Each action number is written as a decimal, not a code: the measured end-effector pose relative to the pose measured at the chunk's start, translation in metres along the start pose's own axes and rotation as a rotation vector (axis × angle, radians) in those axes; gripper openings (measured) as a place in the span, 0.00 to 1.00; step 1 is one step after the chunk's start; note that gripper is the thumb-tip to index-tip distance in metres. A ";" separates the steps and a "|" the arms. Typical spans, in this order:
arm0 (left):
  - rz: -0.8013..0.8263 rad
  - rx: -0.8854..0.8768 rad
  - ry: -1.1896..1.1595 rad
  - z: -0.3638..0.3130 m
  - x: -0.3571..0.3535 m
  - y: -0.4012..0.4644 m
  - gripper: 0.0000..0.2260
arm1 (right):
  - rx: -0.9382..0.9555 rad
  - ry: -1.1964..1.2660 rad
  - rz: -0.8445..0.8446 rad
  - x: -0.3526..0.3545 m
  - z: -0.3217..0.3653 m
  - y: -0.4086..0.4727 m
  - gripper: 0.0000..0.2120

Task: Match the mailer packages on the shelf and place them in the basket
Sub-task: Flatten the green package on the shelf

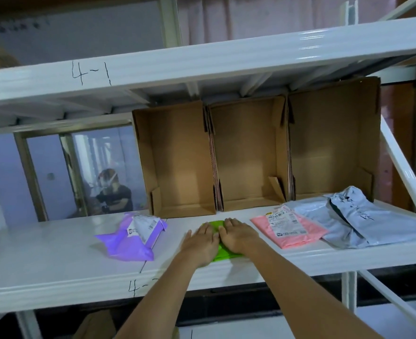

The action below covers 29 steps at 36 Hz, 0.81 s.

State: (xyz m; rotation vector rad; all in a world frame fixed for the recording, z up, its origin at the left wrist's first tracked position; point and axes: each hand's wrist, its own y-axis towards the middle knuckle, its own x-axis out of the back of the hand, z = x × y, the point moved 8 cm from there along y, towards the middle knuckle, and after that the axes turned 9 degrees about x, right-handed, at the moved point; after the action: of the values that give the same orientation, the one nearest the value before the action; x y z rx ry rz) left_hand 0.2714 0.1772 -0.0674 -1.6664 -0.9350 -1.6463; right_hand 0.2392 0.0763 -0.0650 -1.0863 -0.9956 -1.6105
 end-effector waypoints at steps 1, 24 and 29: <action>0.007 0.003 0.011 0.001 0.000 -0.002 0.24 | 0.006 -0.004 0.016 0.000 0.002 -0.002 0.28; -0.152 0.325 -0.356 0.004 0.030 -0.041 0.25 | 0.113 -0.136 -0.080 0.041 0.021 -0.071 0.23; -0.136 0.555 -1.236 0.016 0.030 -0.045 0.24 | 0.048 0.012 -0.135 0.028 0.032 -0.073 0.26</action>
State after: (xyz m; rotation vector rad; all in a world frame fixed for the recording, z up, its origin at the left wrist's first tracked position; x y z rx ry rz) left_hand 0.2434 0.2177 -0.0410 -2.1279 -1.8523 -0.1481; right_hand 0.1706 0.1170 -0.0380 -0.9945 -1.1143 -1.6900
